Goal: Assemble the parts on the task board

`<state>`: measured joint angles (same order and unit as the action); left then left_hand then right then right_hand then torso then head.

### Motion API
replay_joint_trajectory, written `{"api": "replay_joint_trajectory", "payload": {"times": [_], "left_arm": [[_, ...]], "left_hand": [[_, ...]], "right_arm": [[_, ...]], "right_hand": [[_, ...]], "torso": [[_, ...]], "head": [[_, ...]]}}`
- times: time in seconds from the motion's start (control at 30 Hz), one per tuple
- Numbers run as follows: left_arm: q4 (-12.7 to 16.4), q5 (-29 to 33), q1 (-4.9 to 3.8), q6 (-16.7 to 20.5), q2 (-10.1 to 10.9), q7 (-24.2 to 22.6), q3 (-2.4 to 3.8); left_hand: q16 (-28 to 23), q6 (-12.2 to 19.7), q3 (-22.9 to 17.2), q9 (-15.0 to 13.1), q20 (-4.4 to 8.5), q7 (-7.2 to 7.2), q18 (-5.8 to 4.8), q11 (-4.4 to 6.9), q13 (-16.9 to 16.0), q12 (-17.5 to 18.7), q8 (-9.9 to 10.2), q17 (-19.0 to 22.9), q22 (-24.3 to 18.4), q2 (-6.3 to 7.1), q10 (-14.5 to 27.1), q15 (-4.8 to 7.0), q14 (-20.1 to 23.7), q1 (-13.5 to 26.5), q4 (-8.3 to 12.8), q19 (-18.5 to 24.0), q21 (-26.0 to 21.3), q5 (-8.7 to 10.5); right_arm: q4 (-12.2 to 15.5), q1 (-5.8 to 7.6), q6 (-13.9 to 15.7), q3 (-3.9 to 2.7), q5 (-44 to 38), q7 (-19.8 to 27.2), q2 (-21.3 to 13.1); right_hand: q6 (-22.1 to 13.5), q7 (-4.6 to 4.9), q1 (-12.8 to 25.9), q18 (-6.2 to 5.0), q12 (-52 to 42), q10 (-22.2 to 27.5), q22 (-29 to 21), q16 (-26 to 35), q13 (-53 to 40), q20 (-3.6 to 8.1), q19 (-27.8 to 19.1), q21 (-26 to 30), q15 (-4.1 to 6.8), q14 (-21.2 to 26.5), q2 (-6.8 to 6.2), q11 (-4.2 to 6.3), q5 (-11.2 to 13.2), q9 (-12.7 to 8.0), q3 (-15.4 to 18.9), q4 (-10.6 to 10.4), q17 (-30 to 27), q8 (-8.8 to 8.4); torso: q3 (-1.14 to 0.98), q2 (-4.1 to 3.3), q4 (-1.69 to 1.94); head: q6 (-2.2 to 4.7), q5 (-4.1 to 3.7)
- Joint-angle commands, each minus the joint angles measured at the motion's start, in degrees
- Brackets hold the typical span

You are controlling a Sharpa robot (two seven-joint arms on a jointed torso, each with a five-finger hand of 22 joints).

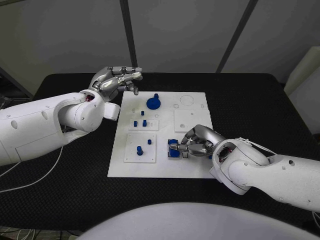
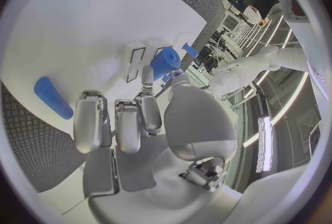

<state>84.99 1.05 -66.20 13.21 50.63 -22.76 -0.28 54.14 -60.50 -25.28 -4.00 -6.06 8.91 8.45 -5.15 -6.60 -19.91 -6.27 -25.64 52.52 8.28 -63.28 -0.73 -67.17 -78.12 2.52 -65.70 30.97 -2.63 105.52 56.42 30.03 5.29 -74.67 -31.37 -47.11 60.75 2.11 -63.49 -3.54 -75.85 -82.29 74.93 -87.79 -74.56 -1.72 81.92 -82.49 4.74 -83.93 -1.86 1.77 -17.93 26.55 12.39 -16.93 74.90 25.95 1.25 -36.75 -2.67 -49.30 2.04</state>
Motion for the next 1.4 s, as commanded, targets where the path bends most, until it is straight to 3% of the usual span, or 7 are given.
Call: {"api": "replay_joint_trajectory", "payload": {"times": [0.03, 0.3, 0.4, 0.5, 0.87, 1.07, 1.4], "left_arm": [[0.12, 0.11, -0.08, -0.65, 0.05, -0.44, 0.05], [0.07, 0.11, -0.08, -0.63, 0.1, -0.44, 0.05], [0.08, 0.11, -0.08, -0.62, 0.14, -0.44, 0.05], [0.1, 0.11, -0.08, -0.62, 0.18, -0.44, 0.05], [0.03, 0.11, -0.08, -0.59, 0.3, -0.45, 0.04], [-0.06, 0.11, -0.07, -0.59, 0.21, -0.46, 0.04], [0.09, 0.11, -0.07, -0.52, 0.3, -0.43, 0.04]], "left_hand": [[-0.03, 0.27, 0.36, 0.07, -0.17, 0.26, 1.97, 0.07, -0.07, -0.12, 0.09, 0.07, -0.07, -0.65, 0.53, 0.07, 0.37, -0.01, 0.08, -0.02, -0.18, -0.17], [-0.03, 0.27, 0.36, 0.07, -0.17, 0.26, 1.97, 0.07, -0.07, -0.12, 0.09, 0.07, -0.07, -0.65, 0.53, 0.07, 0.37, -0.01, 0.08, -0.02, -0.18, -0.17], [-0.03, 0.27, 0.36, 0.07, -0.17, 0.26, 1.97, 0.07, -0.07, -0.12, 0.09, 0.07, -0.07, -0.65, 0.53, 0.07, 0.37, -0.01, 0.08, -0.02, -0.18, -0.17], [-0.03, 0.27, 0.36, 0.07, -0.17, 0.26, 1.97, 0.07, -0.07, -0.12, 0.09, 0.07, -0.07, -0.65, 0.53, 0.07, 0.37, -0.01, 0.08, -0.02, -0.18, -0.17], [0.02, 0.35, 0.53, 0.08, -0.18, 0.29, 1.98, 0.04, -0.08, -0.3, 0.1, 0.2, -0.19, -0.71, 0.7, 0.05, 0.41, -0.03, 0.08, -0.07, -0.33, -0.17], [0.02, 0.35, 0.53, 0.08, -0.18, 0.29, 1.98, 0.04, -0.08, -0.3, 0.1, 0.2, -0.19, -0.71, 0.7, 0.05, 0.41, -0.03, 0.08, -0.07, -0.33, -0.17], [0.03, 0.36, 0.55, 0.08, -0.18, 0.3, 1.98, 0.04, -0.09, -0.33, 0.11, 0.22, -0.21, -0.75, 0.72, 0.05, 0.41, -0.01, 0.05, -0.09, -0.36, -0.17]], "right_arm": [[0.04, 0.07, 0.76, -0.02, -0.67, -0.29, 0.08], [0.54, 0.06, 2.08, -0.01, -1.53, 0.1, -0.34], [1.16, 0.06, 2.26, -0.01, -1.79, 1.12, -0.86], [1.86, 0.06, 2.29, 0.0, -1.92, 2.13, -1.47], [4.11, 0.05, 0.76, 0.02, -1.72, 7.35, -4.34], [3.43, 0.05, -0.58, 0.03, -1.38, 8.89, -4.69], [1.75, 0.05, -1.37, 0.02, -1.88, 7.57, -3.47]], "right_hand": [[-0.57, 0.09, 1.89, 0.54, 0.38, -0.04, 2.6, -0.18, 0.02, 0.24, -0.13, 0.11, 0.37, -5.02, -0.37, 0.01, 2.24, 0.47, 0.38, 0.03, 9.86, 0.42], [-0.88, 0.11, 3.31, 0.55, 0.47, -0.04, 2.69, -0.22, -0.09, 0.2, -0.09, 0.09, 0.33, -5.05, -0.49, -0.02, 2.88, 1.05, -0.1, 0.06, 9.98, 0.73], [-1.18, 0.0, 0.45, 0.57, 0.34, -0.2, 2.82, -0.25, -0.47, 0.24, -0.02, 0.06, 0.4, -5.08, -0.62, 0.07, -1.15, 1.77, -1.27, 0.37, 10.1, 1.12], [-1.4, -0.05, -2.33, 0.58, 0.31, -0.27, 2.88, -0.28, -0.67, 0.29, 0.01, 0.05, 0.45, -5.09, -0.71, 0.13, -2.67, 2.21, -1.76, 0.68, 10.19, 1.33], [-1.55, -0.13, -6.3, 0.62, -0.03, -0.53, 3.09, -0.39, -1.28, 0.35, 0.12, -0.03, 0.53, -5.15, -1.33, 0.22, -3.14, 2.9, -1.88, 1.37, 10.48, 1.7], [-1.66, -0.13, -8.7, 0.61, 0.06, -0.5, 3.07, -0.39, -1.35, 0.37, 0.08, 0.01, 0.53, -5.15, -1.47, 0.23, -2.68, 3.19, -2.04, 2.09, 10.48, 1.82], [-1.66, -0.32, -11.12, 0.61, 0.03, -0.57, 3.13, -0.38, -1.56, 0.44, 0.1, 0.01, 0.64, -5.15, -0.26, 0.38, -3.25, 3.52, -2.51, 2.56, 10.5, 1.98]], "torso": [[-0.02, 0.01, -0.05], [-0.04, 0.0, -0.07], [-0.06, -0.01, -0.07], [-0.07, -0.01, -0.06], [-0.01, 0.0, -0.06], [-0.02, -0.02, 0.06], [0.01, -0.21, 0.29]], "head": [[0.0, 0.07], [0.03, 0.06], [0.09, 0.11], [0.08, 0.09], [0.01, 0.09], [-0.11, 0.05], [-0.4, 0.26]]}}
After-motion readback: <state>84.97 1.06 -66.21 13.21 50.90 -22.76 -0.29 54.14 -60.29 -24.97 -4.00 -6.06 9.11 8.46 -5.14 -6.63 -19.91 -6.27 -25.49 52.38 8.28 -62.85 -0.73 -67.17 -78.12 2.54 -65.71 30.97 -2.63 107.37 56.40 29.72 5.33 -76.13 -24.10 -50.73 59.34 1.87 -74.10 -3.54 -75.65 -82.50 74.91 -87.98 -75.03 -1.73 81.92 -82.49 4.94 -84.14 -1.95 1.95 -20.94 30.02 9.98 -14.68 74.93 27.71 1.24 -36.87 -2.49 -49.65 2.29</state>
